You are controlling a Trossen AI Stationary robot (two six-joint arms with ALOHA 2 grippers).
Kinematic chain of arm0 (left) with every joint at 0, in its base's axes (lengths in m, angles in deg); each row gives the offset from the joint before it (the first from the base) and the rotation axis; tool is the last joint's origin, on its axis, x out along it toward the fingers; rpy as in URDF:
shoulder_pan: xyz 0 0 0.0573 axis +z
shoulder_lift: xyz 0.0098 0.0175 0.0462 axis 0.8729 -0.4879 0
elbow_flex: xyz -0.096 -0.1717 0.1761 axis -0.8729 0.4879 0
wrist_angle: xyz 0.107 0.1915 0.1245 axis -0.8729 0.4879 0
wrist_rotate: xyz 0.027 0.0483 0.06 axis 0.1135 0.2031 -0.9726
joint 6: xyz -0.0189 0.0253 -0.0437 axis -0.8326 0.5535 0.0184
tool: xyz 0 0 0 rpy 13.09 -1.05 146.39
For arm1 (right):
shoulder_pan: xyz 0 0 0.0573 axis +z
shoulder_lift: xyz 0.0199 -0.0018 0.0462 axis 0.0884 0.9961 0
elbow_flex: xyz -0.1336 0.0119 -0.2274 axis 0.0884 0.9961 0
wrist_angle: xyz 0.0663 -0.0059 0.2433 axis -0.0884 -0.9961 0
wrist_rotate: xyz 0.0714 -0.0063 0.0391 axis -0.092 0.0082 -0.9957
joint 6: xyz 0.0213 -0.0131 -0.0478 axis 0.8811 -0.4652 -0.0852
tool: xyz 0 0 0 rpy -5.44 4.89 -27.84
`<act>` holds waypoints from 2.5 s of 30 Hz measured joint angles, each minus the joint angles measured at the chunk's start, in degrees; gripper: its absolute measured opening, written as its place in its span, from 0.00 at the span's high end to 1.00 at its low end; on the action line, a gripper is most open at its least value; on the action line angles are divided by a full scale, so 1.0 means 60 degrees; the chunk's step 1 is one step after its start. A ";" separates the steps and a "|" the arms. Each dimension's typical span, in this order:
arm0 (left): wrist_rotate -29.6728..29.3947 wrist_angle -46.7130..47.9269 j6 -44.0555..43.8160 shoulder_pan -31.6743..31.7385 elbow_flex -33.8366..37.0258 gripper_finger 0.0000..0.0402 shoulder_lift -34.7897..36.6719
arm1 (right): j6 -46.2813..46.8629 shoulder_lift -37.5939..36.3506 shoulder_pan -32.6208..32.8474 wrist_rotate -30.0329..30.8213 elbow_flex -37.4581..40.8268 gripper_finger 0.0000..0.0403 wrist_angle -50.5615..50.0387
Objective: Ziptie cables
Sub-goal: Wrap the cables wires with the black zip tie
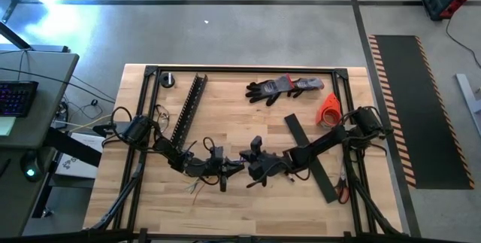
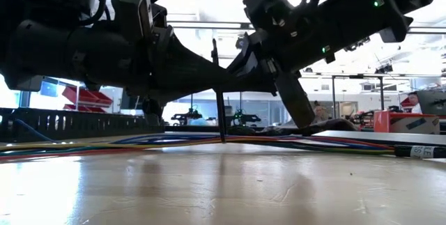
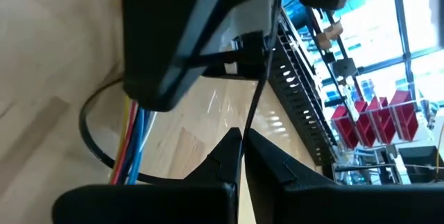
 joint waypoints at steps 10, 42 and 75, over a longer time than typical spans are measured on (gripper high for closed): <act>0.0242 -0.0011 0.0040 0.0000 0.0000 1.00 0.0000 | 0.0065 0.0000 -0.0345 0.0207 0.0000 1.00 -0.0392; 0.0252 -0.0062 0.0082 -0.0004 0.0000 1.00 0.0000 | -0.0207 0.0004 -0.0098 0.0069 0.0007 1.00 0.0180; 0.1204 0.0200 -0.1741 0.0484 0.0000 1.00 -0.0015 | -0.1679 0.0004 0.0855 0.0181 0.0007 1.00 0.0614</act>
